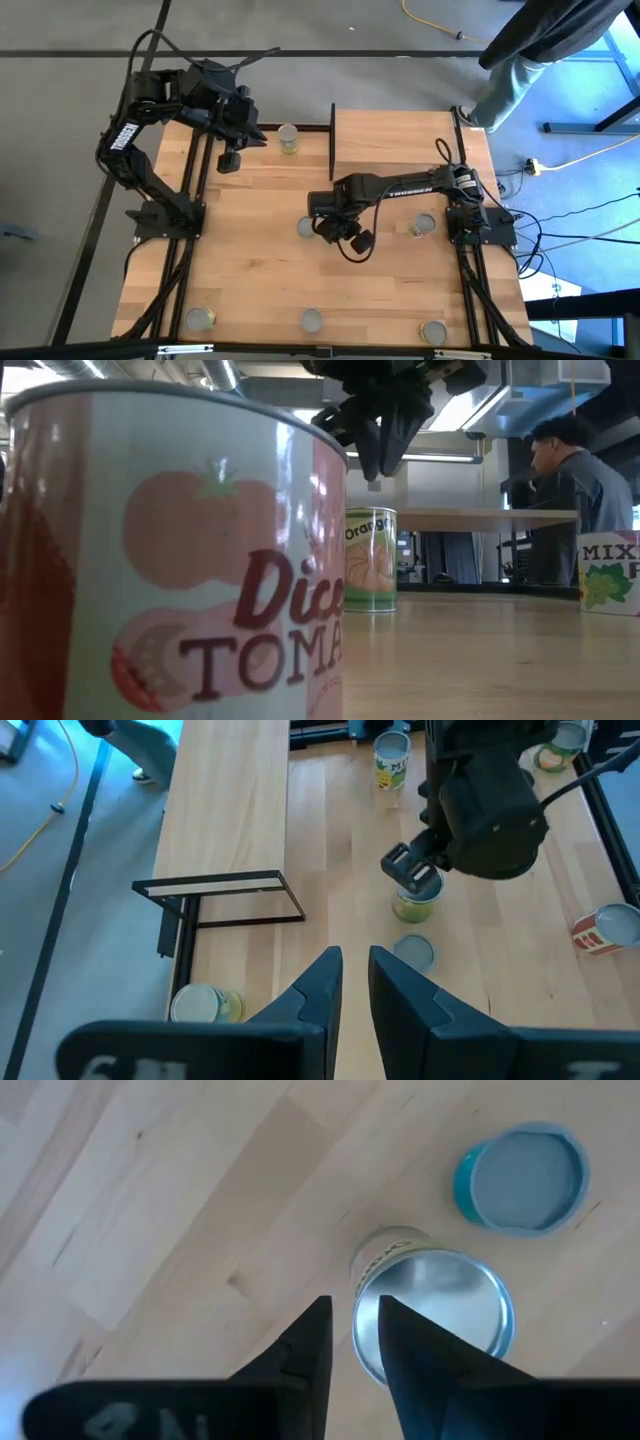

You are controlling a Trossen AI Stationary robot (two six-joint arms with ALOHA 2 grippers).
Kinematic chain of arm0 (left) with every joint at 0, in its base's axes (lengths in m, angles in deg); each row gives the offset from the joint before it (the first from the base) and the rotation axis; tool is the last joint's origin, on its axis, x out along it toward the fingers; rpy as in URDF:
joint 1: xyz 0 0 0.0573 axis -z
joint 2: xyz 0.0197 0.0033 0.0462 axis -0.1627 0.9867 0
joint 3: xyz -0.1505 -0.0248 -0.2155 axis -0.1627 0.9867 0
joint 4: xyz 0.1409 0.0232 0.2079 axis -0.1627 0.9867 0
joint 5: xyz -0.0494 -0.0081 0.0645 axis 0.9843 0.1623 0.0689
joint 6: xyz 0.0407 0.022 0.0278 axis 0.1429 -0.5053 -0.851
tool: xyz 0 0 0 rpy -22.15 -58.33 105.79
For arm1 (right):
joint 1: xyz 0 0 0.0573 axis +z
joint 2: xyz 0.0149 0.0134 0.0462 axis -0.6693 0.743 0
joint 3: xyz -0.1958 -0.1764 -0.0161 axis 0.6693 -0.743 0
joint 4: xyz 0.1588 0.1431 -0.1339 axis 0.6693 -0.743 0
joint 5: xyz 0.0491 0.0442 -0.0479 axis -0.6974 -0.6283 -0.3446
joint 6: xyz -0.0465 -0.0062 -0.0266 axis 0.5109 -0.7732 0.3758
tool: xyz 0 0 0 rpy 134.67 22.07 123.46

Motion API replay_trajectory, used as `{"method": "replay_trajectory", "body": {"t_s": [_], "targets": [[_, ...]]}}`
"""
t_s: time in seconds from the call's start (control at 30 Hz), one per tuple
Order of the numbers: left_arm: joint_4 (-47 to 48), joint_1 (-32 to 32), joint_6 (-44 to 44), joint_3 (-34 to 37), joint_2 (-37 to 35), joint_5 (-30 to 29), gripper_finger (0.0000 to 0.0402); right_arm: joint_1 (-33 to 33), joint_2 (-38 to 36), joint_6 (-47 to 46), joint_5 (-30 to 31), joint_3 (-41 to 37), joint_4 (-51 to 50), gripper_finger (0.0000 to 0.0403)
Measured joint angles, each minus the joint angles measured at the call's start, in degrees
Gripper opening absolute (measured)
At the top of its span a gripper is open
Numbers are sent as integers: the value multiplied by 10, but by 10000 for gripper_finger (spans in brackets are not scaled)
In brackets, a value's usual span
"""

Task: Pick and place cans onto a shelf
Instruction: Put the green can on the shelf

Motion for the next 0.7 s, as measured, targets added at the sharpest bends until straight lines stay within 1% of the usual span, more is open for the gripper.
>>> {"method": "replay_trajectory", "body": {"t_s": [0.33, 0.7], "targets": [[0, 0, 0, 0, -2, 0, 46, 0, 42, -3, 2, 0, 4, 86], [0, 0, 0, 0, -2, 0, 46, -1, 52, -57, 10, 2, 10, 85]]}}
